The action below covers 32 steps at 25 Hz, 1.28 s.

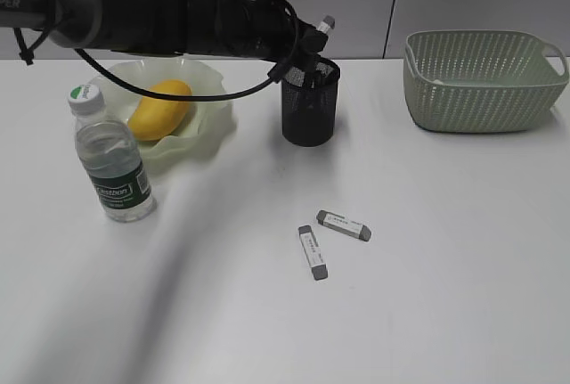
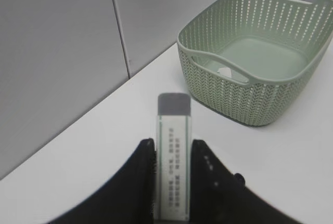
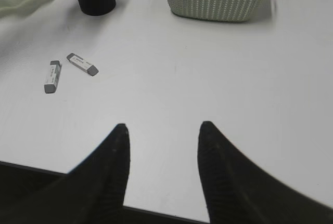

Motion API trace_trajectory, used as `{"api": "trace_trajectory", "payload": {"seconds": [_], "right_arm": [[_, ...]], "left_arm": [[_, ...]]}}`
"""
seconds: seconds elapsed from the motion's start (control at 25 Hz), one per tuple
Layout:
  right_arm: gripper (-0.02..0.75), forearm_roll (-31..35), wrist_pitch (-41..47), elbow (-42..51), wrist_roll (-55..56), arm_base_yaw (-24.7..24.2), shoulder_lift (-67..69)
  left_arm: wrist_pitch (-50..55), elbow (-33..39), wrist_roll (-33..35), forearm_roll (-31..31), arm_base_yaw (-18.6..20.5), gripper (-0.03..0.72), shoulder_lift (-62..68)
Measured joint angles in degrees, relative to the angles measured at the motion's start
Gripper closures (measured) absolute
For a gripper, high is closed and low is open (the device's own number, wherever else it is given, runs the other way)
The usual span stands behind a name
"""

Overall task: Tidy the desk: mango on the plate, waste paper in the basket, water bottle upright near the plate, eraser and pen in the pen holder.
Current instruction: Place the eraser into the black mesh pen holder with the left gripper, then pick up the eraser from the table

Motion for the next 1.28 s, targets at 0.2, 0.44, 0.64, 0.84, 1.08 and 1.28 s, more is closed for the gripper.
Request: {"api": "trace_trajectory", "payload": {"seconds": [0.2,0.44,0.64,0.84,1.08,1.28], "right_arm": [[0.386,0.0,0.0,0.0,0.0,0.0,0.0],[0.386,0.0,0.0,0.0,0.0,0.0,0.0],[0.386,0.0,0.0,0.0,0.0,0.0,0.0],[0.386,0.0,0.0,0.0,0.0,0.0,0.0],[0.386,0.0,0.0,0.0,0.0,0.0,0.0],[0.386,0.0,0.0,0.0,0.0,0.0,0.0]], "left_arm": [[-0.6,0.0,0.0,0.0,0.0,0.332,0.0],[-1.6,0.0,-7.6,1.4,0.0,0.274,-1.6],[6.2,-0.2,-34.3,32.5,-0.3,0.379,-10.7],[26.0,-0.4,-75.4,73.7,-1.2,0.488,-17.4],[30.9,9.2,-101.9,97.1,-0.6,0.501,-29.1],[26.2,29.3,-111.1,99.9,-0.6,0.503,-50.2]]}}
